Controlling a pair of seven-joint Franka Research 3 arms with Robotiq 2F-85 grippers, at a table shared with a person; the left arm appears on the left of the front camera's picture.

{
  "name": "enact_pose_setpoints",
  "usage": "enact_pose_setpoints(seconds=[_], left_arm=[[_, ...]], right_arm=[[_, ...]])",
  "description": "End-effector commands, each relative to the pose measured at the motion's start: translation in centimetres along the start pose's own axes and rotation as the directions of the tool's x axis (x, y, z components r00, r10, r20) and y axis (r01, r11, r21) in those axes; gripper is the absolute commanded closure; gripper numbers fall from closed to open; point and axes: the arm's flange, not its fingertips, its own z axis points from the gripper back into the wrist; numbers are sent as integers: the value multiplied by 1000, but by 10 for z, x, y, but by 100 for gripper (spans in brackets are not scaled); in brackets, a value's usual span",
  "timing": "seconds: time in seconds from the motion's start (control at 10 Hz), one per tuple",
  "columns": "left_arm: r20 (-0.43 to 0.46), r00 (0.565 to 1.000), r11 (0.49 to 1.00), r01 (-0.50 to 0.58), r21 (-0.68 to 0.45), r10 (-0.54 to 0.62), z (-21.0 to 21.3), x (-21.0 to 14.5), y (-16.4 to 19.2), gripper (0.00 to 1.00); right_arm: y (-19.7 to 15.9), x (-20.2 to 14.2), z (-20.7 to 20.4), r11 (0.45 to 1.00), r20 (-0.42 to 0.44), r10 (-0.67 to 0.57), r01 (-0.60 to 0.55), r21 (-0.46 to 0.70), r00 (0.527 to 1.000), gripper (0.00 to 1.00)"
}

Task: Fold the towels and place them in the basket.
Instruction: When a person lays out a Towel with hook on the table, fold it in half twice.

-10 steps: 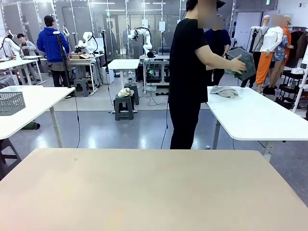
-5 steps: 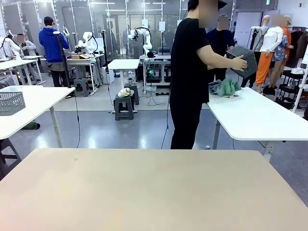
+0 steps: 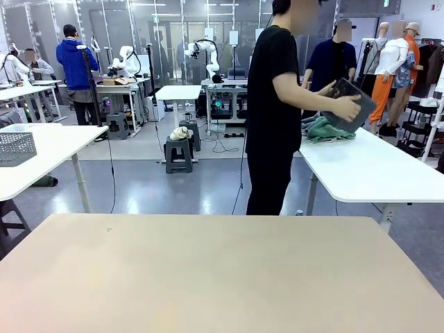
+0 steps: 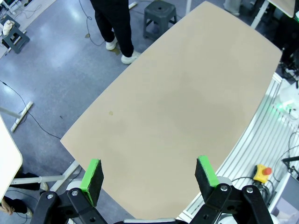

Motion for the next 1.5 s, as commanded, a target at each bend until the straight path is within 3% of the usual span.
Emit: enact_pose_setpoints(seconds=[0.0, 0.9, 1.0, 1.4], left_arm=[[8, 1000, 1000, 18, -17, -18, 2, -1, -2, 0], [-20, 994, 993, 104, -48, -105, 23, -14, -28, 0], [-5, 998, 997, 60, -45, -60, 21, -10, -23, 0], [-5, 998, 997, 60, -45, -60, 21, -10, -23, 0]], right_arm=[[-3, -1, -1, 1000, 13, 11, -11, 26, 1000, 0], [-17, 8, -1, 996, 20, 51, -52, 70, 999, 0], [-11, 5, -5, 999, 14, 12, -13, 38, 1000, 0], [-11, 5, -5, 999, 14, 12, -13, 38, 1000, 0]])
